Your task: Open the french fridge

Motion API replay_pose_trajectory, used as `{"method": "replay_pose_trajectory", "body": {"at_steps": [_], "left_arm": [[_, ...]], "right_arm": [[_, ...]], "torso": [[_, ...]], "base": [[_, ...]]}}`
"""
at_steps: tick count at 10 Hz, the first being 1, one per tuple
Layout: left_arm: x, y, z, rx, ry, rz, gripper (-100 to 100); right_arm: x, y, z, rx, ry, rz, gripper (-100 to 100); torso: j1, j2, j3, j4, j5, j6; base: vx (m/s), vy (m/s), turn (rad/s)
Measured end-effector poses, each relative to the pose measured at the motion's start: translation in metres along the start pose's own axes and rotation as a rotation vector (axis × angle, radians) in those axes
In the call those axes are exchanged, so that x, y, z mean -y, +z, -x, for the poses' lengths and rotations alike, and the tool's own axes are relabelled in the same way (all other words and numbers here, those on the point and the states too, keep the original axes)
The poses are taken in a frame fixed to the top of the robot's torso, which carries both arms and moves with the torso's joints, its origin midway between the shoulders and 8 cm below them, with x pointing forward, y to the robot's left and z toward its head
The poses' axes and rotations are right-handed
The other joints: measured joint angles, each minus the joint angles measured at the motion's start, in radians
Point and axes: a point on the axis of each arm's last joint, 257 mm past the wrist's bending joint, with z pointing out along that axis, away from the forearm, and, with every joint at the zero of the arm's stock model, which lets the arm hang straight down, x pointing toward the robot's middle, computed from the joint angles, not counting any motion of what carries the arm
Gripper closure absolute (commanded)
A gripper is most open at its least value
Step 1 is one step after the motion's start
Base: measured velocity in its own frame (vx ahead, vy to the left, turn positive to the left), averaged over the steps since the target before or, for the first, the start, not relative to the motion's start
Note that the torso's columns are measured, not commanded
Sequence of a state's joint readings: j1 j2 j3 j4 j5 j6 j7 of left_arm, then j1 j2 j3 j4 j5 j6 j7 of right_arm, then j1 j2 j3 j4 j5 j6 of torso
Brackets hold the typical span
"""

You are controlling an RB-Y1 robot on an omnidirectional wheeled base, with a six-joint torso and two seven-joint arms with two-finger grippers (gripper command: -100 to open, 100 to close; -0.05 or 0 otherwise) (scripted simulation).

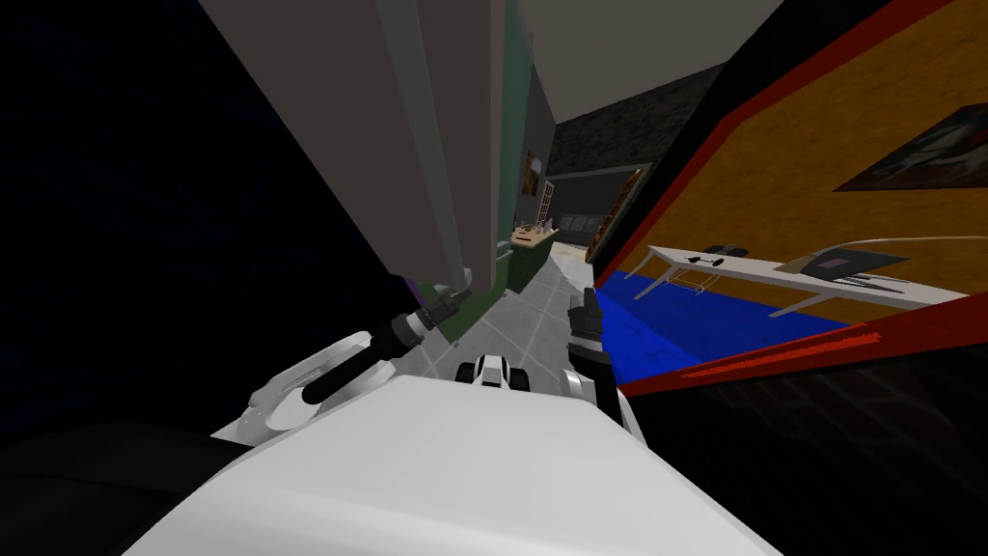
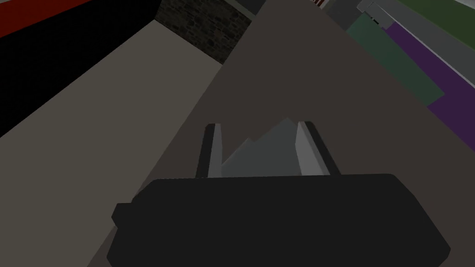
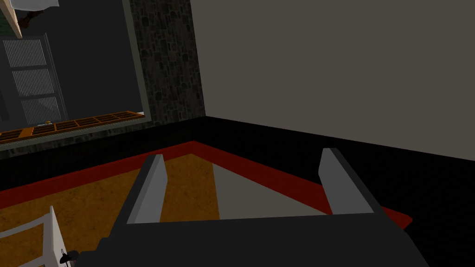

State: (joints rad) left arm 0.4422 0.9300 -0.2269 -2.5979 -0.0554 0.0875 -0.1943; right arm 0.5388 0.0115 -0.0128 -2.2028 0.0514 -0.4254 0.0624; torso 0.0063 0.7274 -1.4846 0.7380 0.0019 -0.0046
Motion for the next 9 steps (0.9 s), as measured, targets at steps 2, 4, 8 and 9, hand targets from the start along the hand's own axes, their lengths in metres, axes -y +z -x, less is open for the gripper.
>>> {"method": "replay_pose_trajectory", "body": {"at_steps": [2, 4, 8, 9], "left_arm": [[-0.003, 0.005, 0.014, -0.004, -0.002, 0.008, -100], [-0.005, 0.008, 0.029, -0.003, 0.005, 0.016, -100], [-0.008, 0.016, 0.054, -0.009, 0.002, 0.041, -100], [-0.011, 0.016, 0.054, -0.011, -0.001, 0.048, 0]], "right_arm": [[0.000, 0.000, 0.000, 0.000, 0.000, 0.000, 0], [0.000, 0.000, 0.000, 0.000, 0.000, 0.000, 0], [0.000, 0.000, 0.000, 0.000, 0.000, 0.000, 0], [0.000, 0.000, 0.000, 0.000, 0.000, 0.000, 0]], "torso": [[-0.016, 0.000, 0.001, -0.002, -0.006, 0.008], [-0.012, 0.005, 0.004, -0.001, -0.005, 0.007], [-0.007, 0.023, 0.015, 0.010, -0.005, 0.003], [-0.007, 0.022, 0.015, 0.008, -0.004, 0.003]], "base": [[-0.022, -0.066, 0.009], [-0.021, -0.053, -0.043], [-0.026, -0.033, -0.024], [0.010, -0.002, -0.003]]}}
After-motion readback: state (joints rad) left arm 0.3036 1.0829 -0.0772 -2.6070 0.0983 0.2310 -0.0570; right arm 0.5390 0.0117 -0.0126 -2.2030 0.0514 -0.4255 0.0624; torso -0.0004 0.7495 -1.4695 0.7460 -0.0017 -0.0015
